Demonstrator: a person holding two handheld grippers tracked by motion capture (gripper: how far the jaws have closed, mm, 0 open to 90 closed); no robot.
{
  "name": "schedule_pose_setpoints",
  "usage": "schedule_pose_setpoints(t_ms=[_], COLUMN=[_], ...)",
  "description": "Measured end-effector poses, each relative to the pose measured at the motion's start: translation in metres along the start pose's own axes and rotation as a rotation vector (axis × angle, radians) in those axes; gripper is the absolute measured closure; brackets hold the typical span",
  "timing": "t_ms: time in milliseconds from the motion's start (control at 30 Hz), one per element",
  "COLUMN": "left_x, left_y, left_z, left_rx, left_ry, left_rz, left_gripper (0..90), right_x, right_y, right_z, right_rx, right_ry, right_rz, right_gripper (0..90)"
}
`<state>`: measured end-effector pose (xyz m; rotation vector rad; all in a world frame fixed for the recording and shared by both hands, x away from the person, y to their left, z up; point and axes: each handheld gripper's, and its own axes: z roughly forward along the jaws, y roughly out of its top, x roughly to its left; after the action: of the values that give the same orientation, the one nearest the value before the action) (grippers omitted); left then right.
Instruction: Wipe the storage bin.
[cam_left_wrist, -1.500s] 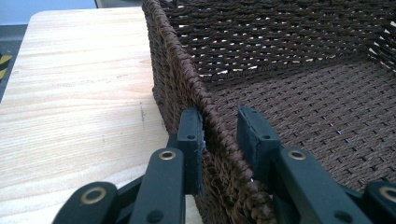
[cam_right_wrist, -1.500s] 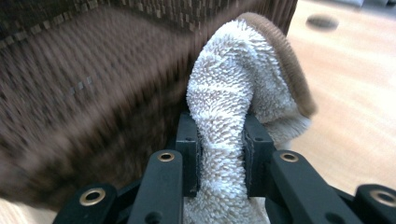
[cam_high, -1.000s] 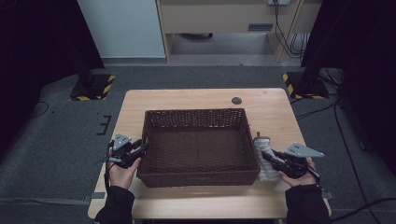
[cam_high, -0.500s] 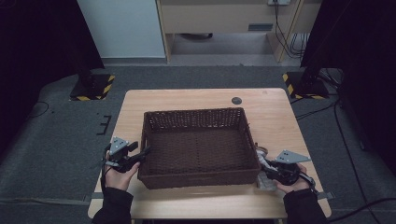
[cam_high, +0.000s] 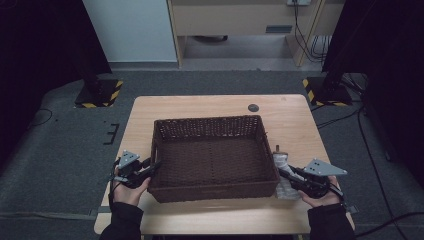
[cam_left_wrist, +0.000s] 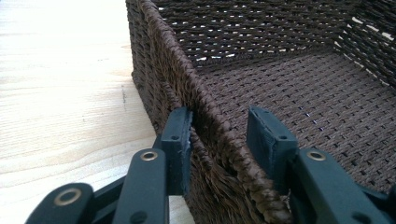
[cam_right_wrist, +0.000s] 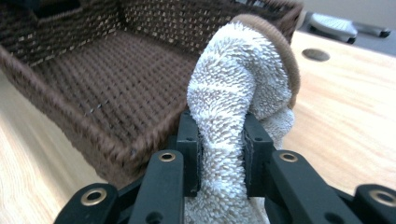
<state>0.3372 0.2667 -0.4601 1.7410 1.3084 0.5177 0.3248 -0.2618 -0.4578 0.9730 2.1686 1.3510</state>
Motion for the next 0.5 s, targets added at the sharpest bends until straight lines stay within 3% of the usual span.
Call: schedule_pose_setpoints(t_ms=[167,367,433,500], left_x=[-0.003,-0.001,0.000,0.002], left_y=[0.003,0.005,0.006,0.007], left_z=[0.000,0.002,0.003,0.004], left_rx=[0.007,0.010,0.010,0.007], left_ry=[0.043,0.052,0.052,0.050], left_rz=[0.008,0.015,0.016,0.013], left_gripper=[65.1,66.7,66.9,67.0], right_x=[0.001,0.002,0.002,0.001], right_y=[-0.012,-0.021,-0.019,-0.011], right_z=[0.011,0.021,0.019,0.009], right_rx=[0.073,0.155,0.154,0.091], right_ry=[0.016,0.026,0.019,0.002], right_rz=[0.002,-0.003,-0.010,-0.006], right_gripper=[74.2,74.1,74.0,74.0])
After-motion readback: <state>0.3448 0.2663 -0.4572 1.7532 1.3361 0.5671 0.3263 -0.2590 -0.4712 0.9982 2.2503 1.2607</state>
